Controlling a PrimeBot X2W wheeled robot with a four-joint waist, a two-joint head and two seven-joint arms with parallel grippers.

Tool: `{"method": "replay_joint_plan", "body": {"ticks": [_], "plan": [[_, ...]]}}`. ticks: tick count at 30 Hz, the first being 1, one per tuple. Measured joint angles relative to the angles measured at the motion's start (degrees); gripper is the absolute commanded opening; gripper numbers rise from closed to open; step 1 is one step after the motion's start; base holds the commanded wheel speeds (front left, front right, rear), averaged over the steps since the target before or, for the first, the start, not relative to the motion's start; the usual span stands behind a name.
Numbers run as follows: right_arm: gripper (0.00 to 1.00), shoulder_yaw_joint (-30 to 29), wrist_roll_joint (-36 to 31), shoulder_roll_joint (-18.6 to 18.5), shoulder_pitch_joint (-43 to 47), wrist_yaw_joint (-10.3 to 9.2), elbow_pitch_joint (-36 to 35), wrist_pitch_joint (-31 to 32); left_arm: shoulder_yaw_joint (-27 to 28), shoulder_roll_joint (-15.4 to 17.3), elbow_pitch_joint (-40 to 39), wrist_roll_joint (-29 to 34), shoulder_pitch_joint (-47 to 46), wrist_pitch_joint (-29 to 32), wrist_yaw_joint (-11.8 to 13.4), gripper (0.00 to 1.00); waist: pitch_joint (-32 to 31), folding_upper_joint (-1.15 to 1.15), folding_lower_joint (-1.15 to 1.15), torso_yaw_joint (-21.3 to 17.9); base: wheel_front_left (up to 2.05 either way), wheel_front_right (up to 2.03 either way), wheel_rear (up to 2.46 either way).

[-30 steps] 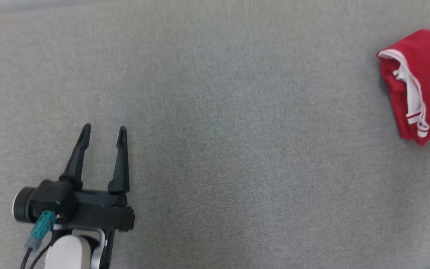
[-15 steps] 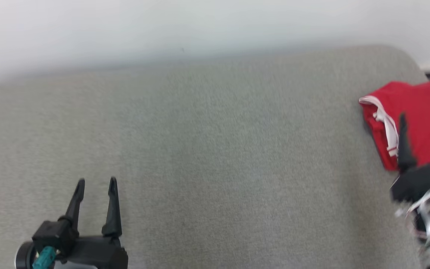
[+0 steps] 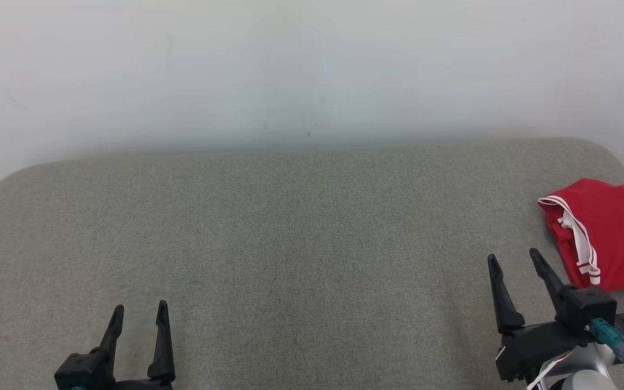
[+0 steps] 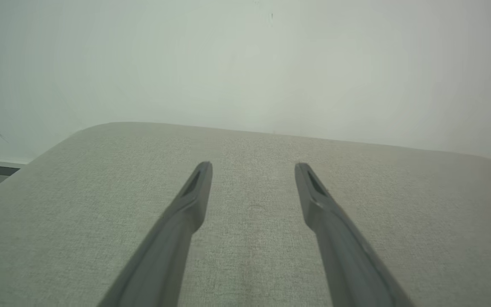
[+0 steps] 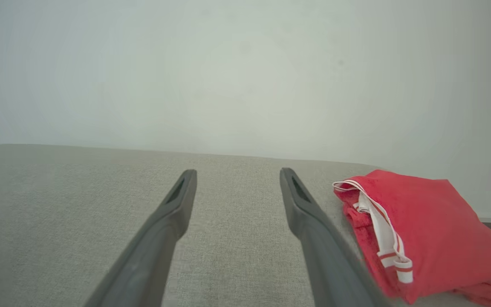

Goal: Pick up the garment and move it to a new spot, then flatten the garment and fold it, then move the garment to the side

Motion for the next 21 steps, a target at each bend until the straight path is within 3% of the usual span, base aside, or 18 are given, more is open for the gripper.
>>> {"method": "replay_joint_plan", "body": {"ticks": [21], "plan": [[1.0, -2.69, -1.47, 4.03, 2.33, 0.0, 3.66, -2.03, -0.22, 0.0, 3.01, -0.15, -0.52, 0.0, 0.13, 1.0, -2.54, 0.01, 0.01, 1.29, 0.0, 0.0, 0.0]]}}
